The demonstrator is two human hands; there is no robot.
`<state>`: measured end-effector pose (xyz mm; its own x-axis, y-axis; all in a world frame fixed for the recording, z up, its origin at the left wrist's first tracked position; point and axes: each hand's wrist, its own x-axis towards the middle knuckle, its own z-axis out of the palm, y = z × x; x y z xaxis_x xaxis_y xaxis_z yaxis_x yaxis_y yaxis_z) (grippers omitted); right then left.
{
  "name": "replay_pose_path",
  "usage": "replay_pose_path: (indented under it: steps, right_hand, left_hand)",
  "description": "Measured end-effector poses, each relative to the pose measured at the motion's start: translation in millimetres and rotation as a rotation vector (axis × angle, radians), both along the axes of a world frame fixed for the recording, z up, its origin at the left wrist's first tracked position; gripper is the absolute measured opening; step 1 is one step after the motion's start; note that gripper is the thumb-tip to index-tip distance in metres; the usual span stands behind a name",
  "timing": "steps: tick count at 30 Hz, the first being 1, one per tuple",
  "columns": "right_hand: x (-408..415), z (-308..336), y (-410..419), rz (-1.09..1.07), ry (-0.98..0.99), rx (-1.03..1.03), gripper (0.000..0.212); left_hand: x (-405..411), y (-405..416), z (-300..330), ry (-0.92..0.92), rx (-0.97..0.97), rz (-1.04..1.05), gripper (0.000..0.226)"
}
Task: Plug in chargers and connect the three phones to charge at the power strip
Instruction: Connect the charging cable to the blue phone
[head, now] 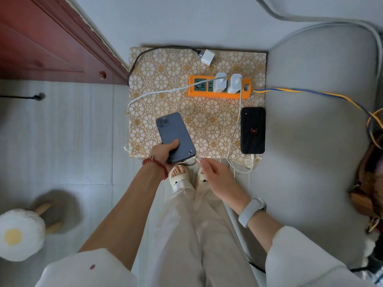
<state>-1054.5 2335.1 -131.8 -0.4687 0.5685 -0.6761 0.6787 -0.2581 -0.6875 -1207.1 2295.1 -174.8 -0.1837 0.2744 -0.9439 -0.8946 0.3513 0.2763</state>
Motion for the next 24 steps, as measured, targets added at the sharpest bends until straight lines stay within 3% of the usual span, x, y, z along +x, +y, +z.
replay_pose_path:
  steps: [7, 11, 24]
  right_hand:
    - [-6, 10, 0, 0.008, 0.027, 0.113, 0.020]
    - [-9, 16, 1, -0.040, 0.044, 0.129, 0.025]
    - [-8, 27, 5, -0.078, 0.046, 0.129, 0.026]
  left_hand:
    - [10, 5, 19, 0.022, 0.103, 0.146, 0.012]
    - [12, 9, 29, 0.064, 0.161, 0.189, 0.027]
    - [21, 11, 40, 0.080, 0.195, 0.229, 0.020]
